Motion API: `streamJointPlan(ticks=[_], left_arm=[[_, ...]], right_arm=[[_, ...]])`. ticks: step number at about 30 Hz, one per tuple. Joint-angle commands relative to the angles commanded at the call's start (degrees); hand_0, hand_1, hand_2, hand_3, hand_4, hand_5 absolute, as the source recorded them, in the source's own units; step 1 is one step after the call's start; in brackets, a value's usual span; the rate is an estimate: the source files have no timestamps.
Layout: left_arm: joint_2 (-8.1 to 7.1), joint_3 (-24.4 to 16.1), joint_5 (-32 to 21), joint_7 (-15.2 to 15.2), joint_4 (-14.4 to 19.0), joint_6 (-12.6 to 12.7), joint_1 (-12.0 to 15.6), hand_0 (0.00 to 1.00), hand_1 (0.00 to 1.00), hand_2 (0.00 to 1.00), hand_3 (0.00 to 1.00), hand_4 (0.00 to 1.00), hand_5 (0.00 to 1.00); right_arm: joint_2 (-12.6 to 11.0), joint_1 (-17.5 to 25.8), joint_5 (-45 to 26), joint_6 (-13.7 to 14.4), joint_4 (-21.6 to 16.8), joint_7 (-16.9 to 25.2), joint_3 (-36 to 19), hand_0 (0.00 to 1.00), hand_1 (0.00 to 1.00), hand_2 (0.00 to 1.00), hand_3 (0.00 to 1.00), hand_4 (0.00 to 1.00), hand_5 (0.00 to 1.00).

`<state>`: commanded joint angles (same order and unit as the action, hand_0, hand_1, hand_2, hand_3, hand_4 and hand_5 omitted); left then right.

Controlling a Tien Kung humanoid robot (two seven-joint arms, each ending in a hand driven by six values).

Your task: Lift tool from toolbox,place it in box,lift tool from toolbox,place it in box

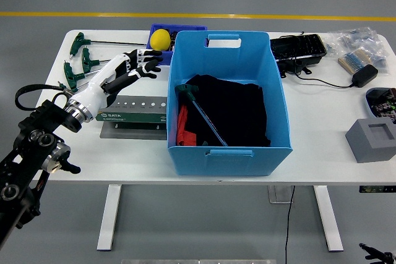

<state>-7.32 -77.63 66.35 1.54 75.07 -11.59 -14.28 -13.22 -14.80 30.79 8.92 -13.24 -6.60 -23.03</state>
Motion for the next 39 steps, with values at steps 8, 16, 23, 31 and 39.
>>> streamJointPlan(ticks=[8, 16, 23, 31, 39], left_arm=[[0.48, -3.0, -12.2, 3.2, 2.5, 2.5, 9.2, 0.655, 0.709, 0.797, 0.741, 0.963, 0.734], [1.00, -4.0, -12.5, 4.0, 2.6, 2.2, 7.4, 0.673, 0.724, 0.808, 0.742, 0.948, 0.731], [1.09, -6.2, -9.5, 3.9, 2.6, 1.5, 7.8, 0.672, 0.724, 0.808, 0.739, 0.948, 0.728], [1.07, -7.0, -8.2, 3.7, 2.8, 1.0, 7.5, 0.682, 0.728, 0.809, 0.738, 0.935, 0.741], [1.26, -7.3, -8.1, 3.5, 2.9, 1.1, 8.2, 0.682, 0.729, 0.810, 0.738, 0.927, 0.758]], right_arm=[[0.0, -0.3, 0.0, 0.1, 0.2, 0.0, -0.1, 0.624, 0.600, 0.663, 0.539, 0.783, 0.665], [0.1, -0.7, 0.7, 0.1, 0.2, -0.1, -0.4, 0.623, 0.600, 0.662, 0.539, 0.782, 0.664], [-0.2, -1.2, -1.1, 0.1, 0.2, 0.3, 0.5, 0.623, 0.599, 0.662, 0.539, 0.782, 0.664], [-0.1, -1.4, -1.4, 0.2, 0.2, 0.5, 0.8, 0.624, 0.597, 0.662, 0.539, 0.780, 0.662], [0.1, -1.4, -1.5, 0.3, 0.3, 0.7, 0.9, 0.621, 0.597, 0.663, 0.538, 0.778, 0.661]])
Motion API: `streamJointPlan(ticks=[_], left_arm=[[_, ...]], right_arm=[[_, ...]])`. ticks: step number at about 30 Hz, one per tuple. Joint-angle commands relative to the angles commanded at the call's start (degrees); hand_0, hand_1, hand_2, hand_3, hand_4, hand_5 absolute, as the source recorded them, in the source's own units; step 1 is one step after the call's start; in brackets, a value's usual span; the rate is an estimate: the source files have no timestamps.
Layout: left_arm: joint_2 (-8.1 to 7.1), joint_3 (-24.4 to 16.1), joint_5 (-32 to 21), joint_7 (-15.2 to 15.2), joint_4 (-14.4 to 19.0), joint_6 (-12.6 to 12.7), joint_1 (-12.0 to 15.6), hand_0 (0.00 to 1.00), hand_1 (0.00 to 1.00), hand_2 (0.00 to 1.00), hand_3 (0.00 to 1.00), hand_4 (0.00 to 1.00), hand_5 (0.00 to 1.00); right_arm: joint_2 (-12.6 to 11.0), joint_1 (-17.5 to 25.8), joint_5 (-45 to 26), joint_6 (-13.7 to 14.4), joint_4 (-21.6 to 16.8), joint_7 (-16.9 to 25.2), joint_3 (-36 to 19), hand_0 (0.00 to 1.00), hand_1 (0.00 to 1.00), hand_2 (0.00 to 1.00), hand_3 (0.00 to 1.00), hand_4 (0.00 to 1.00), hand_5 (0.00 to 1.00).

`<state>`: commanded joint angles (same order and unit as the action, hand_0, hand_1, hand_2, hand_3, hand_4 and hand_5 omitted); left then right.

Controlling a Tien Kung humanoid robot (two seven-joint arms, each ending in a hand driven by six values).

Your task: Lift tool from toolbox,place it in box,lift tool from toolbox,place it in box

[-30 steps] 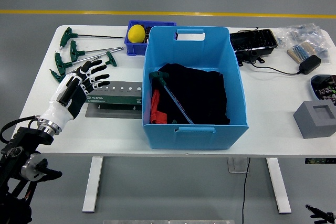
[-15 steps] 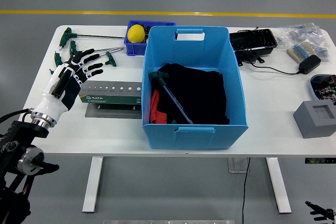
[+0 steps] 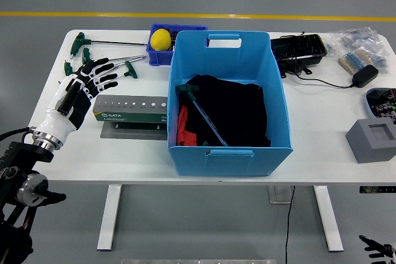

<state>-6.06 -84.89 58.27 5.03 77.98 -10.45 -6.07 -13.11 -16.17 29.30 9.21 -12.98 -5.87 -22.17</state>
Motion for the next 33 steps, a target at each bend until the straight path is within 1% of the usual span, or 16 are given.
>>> streamJointPlan(ticks=[7, 8, 10, 14, 15, 17, 19, 20, 24, 26, 27, 28, 29, 32, 33], left_arm=[[0.01, -0.3, 0.1, 0.0, 0.3, -0.1, 0.0, 0.682, 0.729, 0.810, 0.737, 0.924, 0.764], [0.03, -0.4, 0.1, 0.1, 0.4, 0.0, 0.0, 0.682, 0.728, 0.810, 0.737, 0.925, 0.765], [0.04, -0.6, 0.2, 0.1, 0.4, 0.1, 0.2, 0.682, 0.728, 0.810, 0.737, 0.925, 0.765], [-0.18, -0.4, 0.5, 0.1, 0.1, 0.2, 0.2, 0.682, 0.728, 0.810, 0.737, 0.925, 0.765], [-0.25, -0.3, 0.5, 0.1, 0.1, 0.2, 0.1, 0.682, 0.724, 0.809, 0.737, 0.924, 0.763], [-0.29, 0.0, 0.5, 0.1, 0.0, 0.2, 0.0, 0.682, 0.724, 0.809, 0.737, 0.924, 0.763], [-0.31, 0.2, 0.4, 0.0, 0.0, 0.2, -0.2, 0.682, 0.724, 0.809, 0.737, 0.924, 0.763], [-0.30, 0.3, 0.4, 0.0, 0.0, 0.2, -0.2, 0.682, 0.725, 0.808, 0.737, 0.925, 0.763], [-0.32, 0.5, 0.4, 0.0, -0.2, 0.2, -0.4, 0.682, 0.725, 0.808, 0.737, 0.925, 0.763], [-0.50, 0.7, 0.4, 0.1, -0.3, 0.1, -0.7, 0.682, 0.725, 0.808, 0.737, 0.925, 0.763], [-0.57, 0.8, 0.4, 0.1, -0.3, 0.1, -0.9, 0.683, 0.722, 0.806, 0.738, 0.924, 0.763], [-0.70, 0.9, 0.4, 0.2, -0.3, 0.1, -1.0, 0.683, 0.722, 0.806, 0.738, 0.924, 0.763], [-0.80, 0.9, 0.4, 0.2, -0.2, 0.1, -1.0, 0.683, 0.722, 0.806, 0.738, 0.924, 0.763], [-1.01, 1.0, 0.5, 0.2, -0.3, 0.1, -0.9, 0.683, 0.722, 0.806, 0.738, 0.924, 0.763], [-1.12, 1.1, 0.6, 0.2, -0.4, 0.2, -0.8, 0.681, 0.720, 0.807, 0.738, 0.923, 0.760]], right_arm=[[0.5, -0.1, -0.6, 0.1, 0.4, 0.2, 0.2, 0.619, 0.600, 0.669, 0.538, 0.778, 0.662], [0.6, -0.1, -1.0, 0.1, 0.5, 0.3, 0.5, 0.625, 0.605, 0.687, 0.538, 0.777, 0.660], [0.8, 0.0, -2.7, 0.0, 0.7, 0.6, 1.5, 0.625, 0.605, 0.687, 0.538, 0.777, 0.660], [1.3, 0.4, -5.8, -0.7, 1.4, -0.3, 2.4, 0.625, 0.605, 0.687, 0.538, 0.777, 0.660], [1.5, 0.7, -7.6, -0.9, 1.6, -0.3, 3.0, 0.655, 0.656, 0.737, 0.550, 0.779, 0.660], [1.7, 1.3, -10.3, -1.2, 1.8, -0.3, 4.3, 0.655, 0.656, 0.737, 0.550, 0.779, 0.660], [2.1, 2.6, -15.0, -1.9, 1.7, 0.4, 7.8, 0.655, 0.656, 0.737, 0.550, 0.779, 0.660], [2.2, 3.2, -17.6, -2.2, 1.6, 0.9, 9.6, 0.709, 0.692, 0.774, 0.579, 0.789, 0.648], [2.7, 5.2, -26.7, -2.9, 1.3, 2.3, 15.6, 0.709, 0.692, 0.774, 0.579, 0.789, 0.648], [3.0, 6.3, -31.1, -3.6, 1.3, 2.3, 18.1, 0.709, 0.692, 0.774, 0.579, 0.789, 0.648], [3.1, 6.6, -33.4, -3.8, 1.2, 2.3, 18.8, 0.748, 0.730, 0.799, 0.619, 0.807, 0.652], [3.3, 7.2, -35.6, -4.2, 1.1, 2.7, 20.0, 0.748, 0.730, 0.799, 0.619, 0.807, 0.652], [3.4, 7.8, -37.8, -4.4, 1.0, 3.1, 20.5, 0.748, 0.730, 0.799, 0.619, 0.807, 0.652], [3.8, 9.2, -45.1, -4.6, 0.6, 3.0, 18.1, 0.748, 0.730, 0.799, 0.619, 0.807, 0.652], [4.0, 9.9, -47.1, -4.8, 0.2, 2.7, 16.5, 0.765, 0.750, 0.818, 0.682, 0.849, 0.678]])
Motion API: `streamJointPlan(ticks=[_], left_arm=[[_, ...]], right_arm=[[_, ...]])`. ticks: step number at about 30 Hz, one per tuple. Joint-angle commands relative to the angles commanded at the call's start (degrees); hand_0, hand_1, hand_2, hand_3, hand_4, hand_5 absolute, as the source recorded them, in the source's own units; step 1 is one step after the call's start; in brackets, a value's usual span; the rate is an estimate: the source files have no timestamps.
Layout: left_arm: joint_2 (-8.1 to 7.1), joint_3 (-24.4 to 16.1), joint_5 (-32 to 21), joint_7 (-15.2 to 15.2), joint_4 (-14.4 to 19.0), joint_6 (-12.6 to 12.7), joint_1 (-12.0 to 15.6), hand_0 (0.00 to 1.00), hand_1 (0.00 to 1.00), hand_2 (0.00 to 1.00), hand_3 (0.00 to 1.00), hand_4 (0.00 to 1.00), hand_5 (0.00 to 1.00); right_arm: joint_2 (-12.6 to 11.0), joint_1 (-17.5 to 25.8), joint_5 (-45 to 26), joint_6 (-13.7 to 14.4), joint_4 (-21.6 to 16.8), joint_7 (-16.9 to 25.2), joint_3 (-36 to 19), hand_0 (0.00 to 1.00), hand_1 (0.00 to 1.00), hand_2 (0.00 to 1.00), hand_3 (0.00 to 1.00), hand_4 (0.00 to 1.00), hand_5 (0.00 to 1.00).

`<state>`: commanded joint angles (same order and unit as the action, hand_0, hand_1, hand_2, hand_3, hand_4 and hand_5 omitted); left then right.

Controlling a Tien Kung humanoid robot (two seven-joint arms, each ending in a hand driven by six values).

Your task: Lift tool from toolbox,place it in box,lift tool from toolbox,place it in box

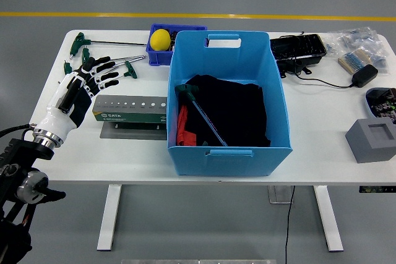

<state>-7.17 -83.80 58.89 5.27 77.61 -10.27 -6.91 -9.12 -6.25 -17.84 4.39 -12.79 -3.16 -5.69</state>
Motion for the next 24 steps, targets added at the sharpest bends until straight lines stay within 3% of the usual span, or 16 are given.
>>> streamJointPlan(ticks=[13, 19, 23, 24], left_arm=[[-1.49, 1.7, 0.5, 0.4, -1.0, 0.3, 0.1, 0.679, 0.718, 0.805, 0.739, 0.922, 0.752], [-2.24, 2.0, 0.9, 0.6, -1.3, 0.4, 0.1, 0.677, 0.714, 0.804, 0.738, 0.922, 0.750], [-2.66, 2.2, 0.8, 0.6, -1.5, 0.4, 0.2, 0.677, 0.714, 0.804, 0.738, 0.922, 0.750], [-2.70, 2.3, 0.8, 0.6, -1.6, 0.4, 0.1, 0.673, 0.713, 0.803, 0.738, 0.920, 0.745]], right_arm=[[0.3, 2.9, 1.7, 1.1, -3.3, 0.3, -12.0, 0.769, 0.782, 0.853, 0.745, 0.880, 0.696], [0.9, 2.1, -1.8, 1.4, -1.9, 0.8, -7.6, 0.760, 0.780, 0.844, 0.741, 0.868, 0.687], [1.7, 1.4, -7.4, 0.0, -0.1, 1.6, -0.9, 0.760, 0.780, 0.844, 0.741, 0.868, 0.687], [1.9, 1.3, -8.7, -0.3, 0.2, 1.8, 0.7, 0.760, 0.791, 0.851, 0.800, 0.906, 0.719]])
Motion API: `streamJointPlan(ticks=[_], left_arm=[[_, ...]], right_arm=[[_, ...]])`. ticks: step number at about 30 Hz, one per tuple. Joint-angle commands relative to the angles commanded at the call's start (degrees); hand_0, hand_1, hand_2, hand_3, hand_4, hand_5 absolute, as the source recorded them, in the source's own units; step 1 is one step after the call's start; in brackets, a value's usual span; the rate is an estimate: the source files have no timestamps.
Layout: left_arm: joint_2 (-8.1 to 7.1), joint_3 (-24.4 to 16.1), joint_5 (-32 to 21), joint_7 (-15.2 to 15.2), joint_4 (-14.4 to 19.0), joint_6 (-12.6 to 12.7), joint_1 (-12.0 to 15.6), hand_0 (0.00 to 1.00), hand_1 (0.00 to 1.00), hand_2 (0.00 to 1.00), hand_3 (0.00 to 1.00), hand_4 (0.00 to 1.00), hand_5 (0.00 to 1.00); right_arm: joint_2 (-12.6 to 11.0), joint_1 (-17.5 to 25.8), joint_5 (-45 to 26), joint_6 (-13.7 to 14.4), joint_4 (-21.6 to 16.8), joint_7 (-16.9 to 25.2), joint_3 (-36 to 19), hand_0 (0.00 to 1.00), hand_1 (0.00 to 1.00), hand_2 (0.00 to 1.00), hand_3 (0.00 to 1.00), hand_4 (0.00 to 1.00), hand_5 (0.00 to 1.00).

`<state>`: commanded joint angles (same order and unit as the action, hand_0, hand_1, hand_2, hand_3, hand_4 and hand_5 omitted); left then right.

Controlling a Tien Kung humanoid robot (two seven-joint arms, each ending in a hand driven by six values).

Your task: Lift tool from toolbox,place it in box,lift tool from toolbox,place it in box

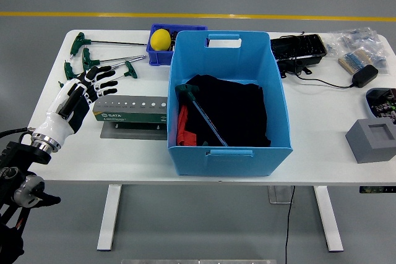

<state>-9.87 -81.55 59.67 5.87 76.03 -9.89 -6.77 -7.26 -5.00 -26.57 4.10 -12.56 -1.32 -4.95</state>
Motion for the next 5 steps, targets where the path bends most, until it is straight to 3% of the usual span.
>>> streamJointPlan(ticks=[2, 5], left_arm=[[0.07, 0.2, 0.0, 0.0, -0.2, 0.0, -0.3, 0.673, 0.713, 0.803, 0.738, 0.920, 0.745], [0.30, 0.6, 0.1, -0.1, -0.3, -0.2, -0.6, 0.673, 0.713, 0.803, 0.738, 0.920, 0.745]], right_arm=[[0.2, -0.3, -3.0, -1.0, 0.6, 0.6, 3.5, 0.760, 0.791, 0.851, 0.800, 0.906, 0.719], [0.2, -0.5, -2.1, -1.6, 1.0, 0.7, 3.1, 0.760, 0.791, 0.851, 0.800, 0.906, 0.719]])
